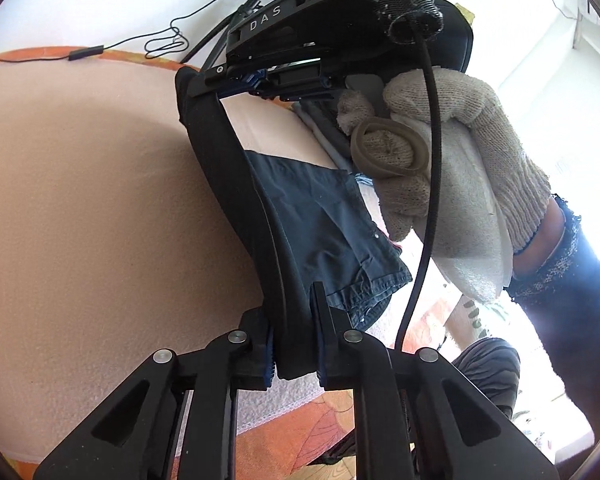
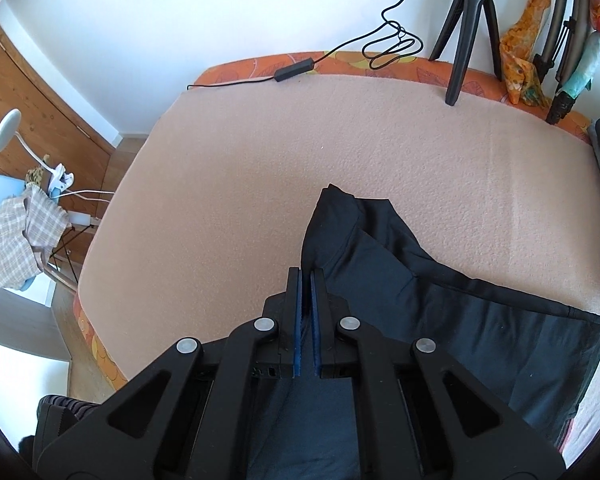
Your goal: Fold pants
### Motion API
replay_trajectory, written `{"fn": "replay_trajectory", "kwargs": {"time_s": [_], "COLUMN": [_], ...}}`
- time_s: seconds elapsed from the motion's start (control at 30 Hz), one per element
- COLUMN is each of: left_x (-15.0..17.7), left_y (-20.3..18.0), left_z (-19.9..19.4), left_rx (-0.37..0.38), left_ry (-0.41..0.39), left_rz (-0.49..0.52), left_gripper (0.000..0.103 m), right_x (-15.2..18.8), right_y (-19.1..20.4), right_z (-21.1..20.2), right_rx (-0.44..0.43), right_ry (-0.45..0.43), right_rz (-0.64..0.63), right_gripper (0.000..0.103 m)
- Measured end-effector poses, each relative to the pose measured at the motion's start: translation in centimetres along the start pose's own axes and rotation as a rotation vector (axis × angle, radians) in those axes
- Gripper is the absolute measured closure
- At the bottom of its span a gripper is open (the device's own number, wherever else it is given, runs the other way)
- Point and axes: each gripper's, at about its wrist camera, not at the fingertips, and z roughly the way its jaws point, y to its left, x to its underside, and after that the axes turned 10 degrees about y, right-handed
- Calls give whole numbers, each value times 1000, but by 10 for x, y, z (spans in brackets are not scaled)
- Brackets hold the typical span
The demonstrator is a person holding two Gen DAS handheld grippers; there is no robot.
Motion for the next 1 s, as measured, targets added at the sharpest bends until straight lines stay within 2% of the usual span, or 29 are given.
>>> {"fn": "replay_trajectory", "kwargs": {"time_s": [0.4,0.63,0.77,1.0], "left_x": [-28,-43,-49,-58], "left_y": [-46,-85,-100,-121], "left_z": [-6,15,34,73], "left_rx": [31,42,64,87], "left_ry": [-24,3,29,82], "left_rz": [122,220,251,280], "left_gripper": [91,91,91,91], "right_x": [14,35,52,82], "right_y": [-44,-88,-122,-186], "right_z": [-62,-105,-125,-138], "right_rx": [-103,-158,-159,-156], "right_ry": [-148,-242,-286,-311], "right_rz": [78,144,193,284], "right_gripper": [99,99,99,99]}}
